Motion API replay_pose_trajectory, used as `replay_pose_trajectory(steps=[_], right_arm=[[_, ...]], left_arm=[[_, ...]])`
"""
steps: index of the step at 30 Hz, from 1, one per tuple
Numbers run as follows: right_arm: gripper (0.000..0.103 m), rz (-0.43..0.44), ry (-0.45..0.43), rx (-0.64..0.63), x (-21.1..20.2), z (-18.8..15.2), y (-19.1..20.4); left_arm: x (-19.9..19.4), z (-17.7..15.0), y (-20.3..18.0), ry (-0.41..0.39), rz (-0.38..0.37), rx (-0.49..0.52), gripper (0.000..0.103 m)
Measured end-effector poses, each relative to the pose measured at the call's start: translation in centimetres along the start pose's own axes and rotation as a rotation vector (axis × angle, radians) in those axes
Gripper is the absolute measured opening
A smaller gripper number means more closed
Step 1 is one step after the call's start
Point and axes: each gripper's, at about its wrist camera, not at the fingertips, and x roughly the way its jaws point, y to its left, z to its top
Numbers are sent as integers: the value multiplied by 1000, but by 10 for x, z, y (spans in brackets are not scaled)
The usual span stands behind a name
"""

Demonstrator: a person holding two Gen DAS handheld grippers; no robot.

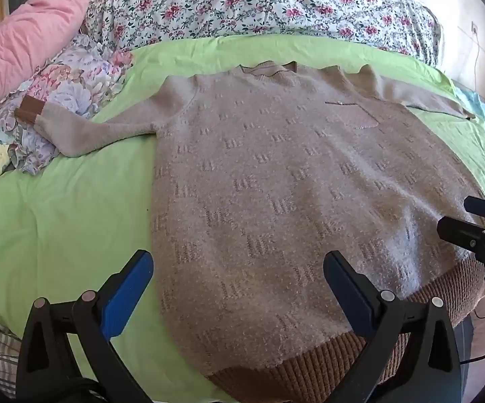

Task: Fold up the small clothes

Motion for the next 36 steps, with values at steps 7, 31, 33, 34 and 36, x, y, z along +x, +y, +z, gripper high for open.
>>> replay_pose_trajectory(steps=[7,31,33,34,36], right_arm=[[103,9,-4,5,-1,0,0],[103,-2,-4,2,2,-1,-1],[103,1,3,8,2,-2,0],[103,1,-1,7,2,-2,-1],[103,2,-5,6,3,-2,0]], left_arm=[[-2,3,-1,6,0,-5,102],[5,-1,0,16,-14,-16,102],[5,0,0,19,-19,-20,102],[5,0,0,22,-22,-23,102],[5,0,0,22,-23,-23,102]])
